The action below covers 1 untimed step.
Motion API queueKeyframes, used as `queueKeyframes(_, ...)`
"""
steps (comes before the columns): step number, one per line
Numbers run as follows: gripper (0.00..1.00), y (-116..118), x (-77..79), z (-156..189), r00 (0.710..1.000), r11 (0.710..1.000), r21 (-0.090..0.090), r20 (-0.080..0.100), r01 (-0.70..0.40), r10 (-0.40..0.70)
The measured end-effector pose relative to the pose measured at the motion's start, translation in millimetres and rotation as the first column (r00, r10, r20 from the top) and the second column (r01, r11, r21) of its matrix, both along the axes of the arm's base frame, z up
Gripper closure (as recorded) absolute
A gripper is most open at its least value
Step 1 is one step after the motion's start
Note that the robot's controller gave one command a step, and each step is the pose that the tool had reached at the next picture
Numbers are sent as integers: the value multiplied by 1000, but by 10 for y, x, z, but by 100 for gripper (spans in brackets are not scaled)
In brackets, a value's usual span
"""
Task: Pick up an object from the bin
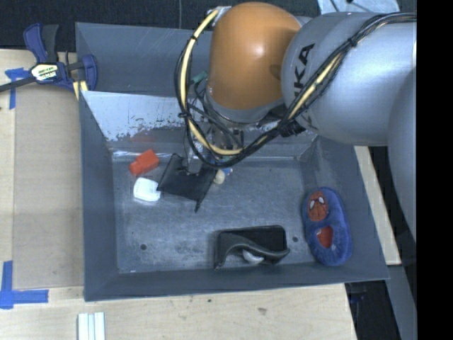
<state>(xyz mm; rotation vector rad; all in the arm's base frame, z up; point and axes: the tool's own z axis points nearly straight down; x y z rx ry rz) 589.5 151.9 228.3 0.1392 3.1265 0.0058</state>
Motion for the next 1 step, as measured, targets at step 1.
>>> queueKeyframes(1, 100, -59, 158, 1436, 922, 922, -5, -1, -387, 387)
